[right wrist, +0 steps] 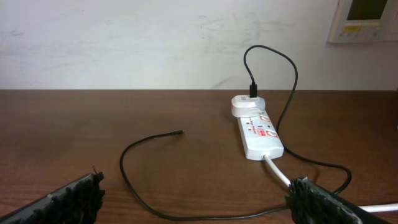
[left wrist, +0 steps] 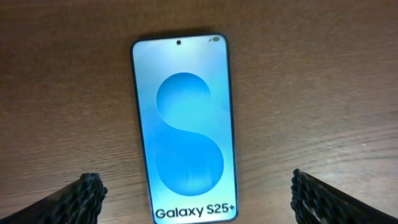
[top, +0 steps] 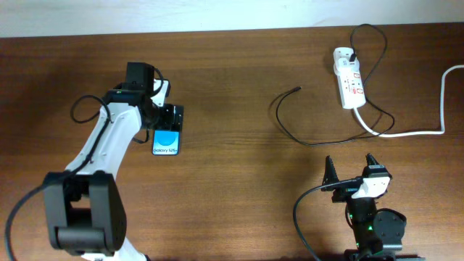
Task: Plug charger to phone and switch on socket
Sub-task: 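Move the left gripper over the blue phone and lower onto it, then close the left gripper on the phone's top edge, then lift the phone with the left gripper and tilt it upright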
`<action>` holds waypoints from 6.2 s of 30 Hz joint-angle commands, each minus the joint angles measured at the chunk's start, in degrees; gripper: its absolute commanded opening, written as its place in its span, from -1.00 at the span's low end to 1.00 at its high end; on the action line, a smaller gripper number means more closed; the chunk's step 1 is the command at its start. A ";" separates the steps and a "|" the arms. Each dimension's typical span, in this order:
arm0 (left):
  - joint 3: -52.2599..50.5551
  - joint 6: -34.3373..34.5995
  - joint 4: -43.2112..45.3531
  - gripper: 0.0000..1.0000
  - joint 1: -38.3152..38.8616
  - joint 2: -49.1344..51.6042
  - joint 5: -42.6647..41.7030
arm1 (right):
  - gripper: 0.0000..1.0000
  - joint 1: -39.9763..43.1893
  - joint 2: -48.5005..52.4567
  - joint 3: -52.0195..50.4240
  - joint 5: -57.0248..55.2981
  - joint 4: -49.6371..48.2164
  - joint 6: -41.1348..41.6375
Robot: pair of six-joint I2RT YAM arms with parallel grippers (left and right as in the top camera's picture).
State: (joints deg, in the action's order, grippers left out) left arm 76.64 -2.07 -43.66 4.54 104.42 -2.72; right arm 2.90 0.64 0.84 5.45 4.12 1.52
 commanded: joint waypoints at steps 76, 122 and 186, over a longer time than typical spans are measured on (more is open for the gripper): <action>-1.97 2.97 5.51 0.73 -0.02 13.03 0.76 | 0.96 -0.20 -0.33 -0.52 -0.15 -0.04 0.48; -1.99 4.44 5.90 0.53 -0.02 13.03 0.57 | 0.97 -0.20 -0.33 -0.52 -0.15 -0.04 0.48; 23.61 4.48 -40.13 -0.20 -0.02 -15.96 -10.64 | 0.97 -0.20 -0.33 -0.52 -0.15 -0.04 0.48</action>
State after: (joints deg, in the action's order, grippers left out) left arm 98.54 1.80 -82.37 4.54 92.60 -11.90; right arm 2.90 0.64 0.84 5.45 4.12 1.52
